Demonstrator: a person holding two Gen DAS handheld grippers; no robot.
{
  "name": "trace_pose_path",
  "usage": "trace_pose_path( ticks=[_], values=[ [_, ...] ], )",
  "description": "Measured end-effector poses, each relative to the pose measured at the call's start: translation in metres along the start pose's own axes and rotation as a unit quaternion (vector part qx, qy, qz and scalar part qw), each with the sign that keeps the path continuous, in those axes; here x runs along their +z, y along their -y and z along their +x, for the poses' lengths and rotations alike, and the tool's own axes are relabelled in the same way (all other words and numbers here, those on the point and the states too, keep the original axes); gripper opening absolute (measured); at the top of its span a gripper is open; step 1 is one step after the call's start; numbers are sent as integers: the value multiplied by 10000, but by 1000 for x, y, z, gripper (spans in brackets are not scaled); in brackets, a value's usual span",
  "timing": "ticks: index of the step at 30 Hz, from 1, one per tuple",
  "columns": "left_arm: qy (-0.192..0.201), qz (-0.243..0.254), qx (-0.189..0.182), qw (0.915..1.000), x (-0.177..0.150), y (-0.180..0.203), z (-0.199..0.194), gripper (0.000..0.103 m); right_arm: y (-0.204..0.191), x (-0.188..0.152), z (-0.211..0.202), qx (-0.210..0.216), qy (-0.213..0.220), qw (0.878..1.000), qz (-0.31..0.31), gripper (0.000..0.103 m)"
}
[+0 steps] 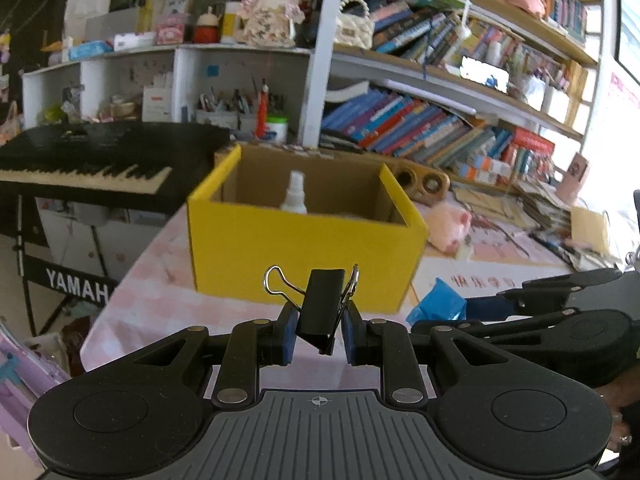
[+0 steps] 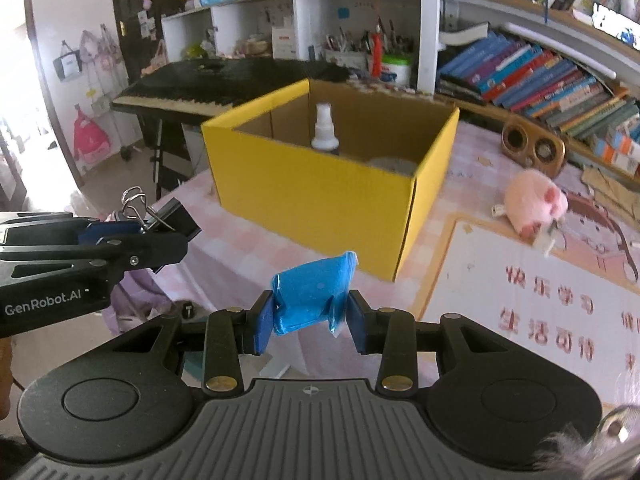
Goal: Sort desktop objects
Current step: 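Carry the blue block and binder clip over the yellow cardboard box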
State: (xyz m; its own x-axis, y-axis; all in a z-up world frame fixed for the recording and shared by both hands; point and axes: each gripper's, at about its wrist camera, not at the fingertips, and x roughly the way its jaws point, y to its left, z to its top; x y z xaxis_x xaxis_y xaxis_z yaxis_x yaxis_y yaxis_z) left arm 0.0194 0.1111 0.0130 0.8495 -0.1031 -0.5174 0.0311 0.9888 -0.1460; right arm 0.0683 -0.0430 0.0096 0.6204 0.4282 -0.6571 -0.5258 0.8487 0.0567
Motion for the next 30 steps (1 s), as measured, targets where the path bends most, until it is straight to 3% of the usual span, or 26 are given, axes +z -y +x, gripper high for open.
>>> trace_pose_path(
  ticks=[9, 17, 30],
  values=[
    [507, 26, 178, 9986, 46, -4, 18, 23, 23, 48, 5, 107, 493, 9987, 46, 36],
    [710, 64, 256, 9971, 78, -1, 50, 23, 46, 93, 22, 205, 789, 9966, -95, 36],
    [125, 193, 502, 9985, 89, -1, 121, 23, 80, 127, 72, 294, 690, 9963, -420, 36]
  ],
)
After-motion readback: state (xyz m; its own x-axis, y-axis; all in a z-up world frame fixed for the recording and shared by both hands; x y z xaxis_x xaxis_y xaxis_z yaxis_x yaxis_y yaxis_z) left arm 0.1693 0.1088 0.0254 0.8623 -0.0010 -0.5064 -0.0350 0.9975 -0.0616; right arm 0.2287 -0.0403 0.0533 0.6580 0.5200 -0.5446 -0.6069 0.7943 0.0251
